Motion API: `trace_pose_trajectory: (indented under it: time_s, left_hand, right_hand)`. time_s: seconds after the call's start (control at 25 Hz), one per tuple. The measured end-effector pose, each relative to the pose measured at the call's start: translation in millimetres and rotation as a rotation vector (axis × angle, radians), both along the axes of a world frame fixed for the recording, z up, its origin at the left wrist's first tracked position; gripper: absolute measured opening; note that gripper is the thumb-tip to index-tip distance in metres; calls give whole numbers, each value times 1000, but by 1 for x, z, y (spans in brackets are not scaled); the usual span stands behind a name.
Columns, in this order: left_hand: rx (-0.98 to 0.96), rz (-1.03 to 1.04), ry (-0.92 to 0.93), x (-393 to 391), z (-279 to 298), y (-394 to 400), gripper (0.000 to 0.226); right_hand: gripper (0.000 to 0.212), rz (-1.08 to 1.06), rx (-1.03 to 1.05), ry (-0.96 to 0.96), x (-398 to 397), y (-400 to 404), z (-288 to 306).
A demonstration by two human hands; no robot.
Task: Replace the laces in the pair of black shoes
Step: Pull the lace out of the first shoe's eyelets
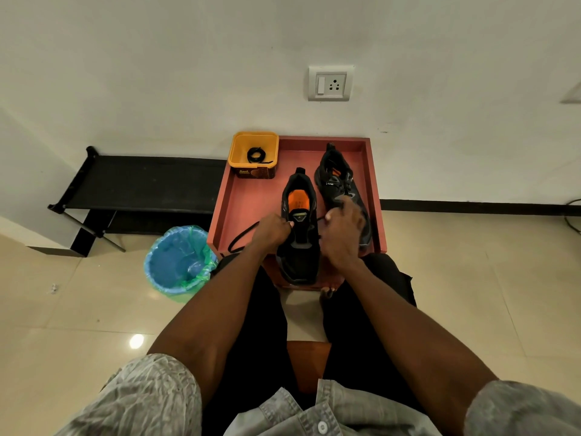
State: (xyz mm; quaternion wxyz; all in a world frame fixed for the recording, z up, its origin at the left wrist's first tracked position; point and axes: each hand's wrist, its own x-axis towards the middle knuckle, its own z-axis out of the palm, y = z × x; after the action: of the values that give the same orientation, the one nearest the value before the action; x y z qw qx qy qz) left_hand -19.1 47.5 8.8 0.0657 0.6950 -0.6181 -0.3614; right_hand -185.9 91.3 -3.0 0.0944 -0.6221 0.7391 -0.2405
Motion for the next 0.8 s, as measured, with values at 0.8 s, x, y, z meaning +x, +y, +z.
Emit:
trace_pose_trajectory:
  time_s: [0.8]
  left_hand:
    - [-60, 84, 64, -7, 1, 6, 43]
  right_hand:
    - [15, -49, -11, -188, 12, -6, -4]
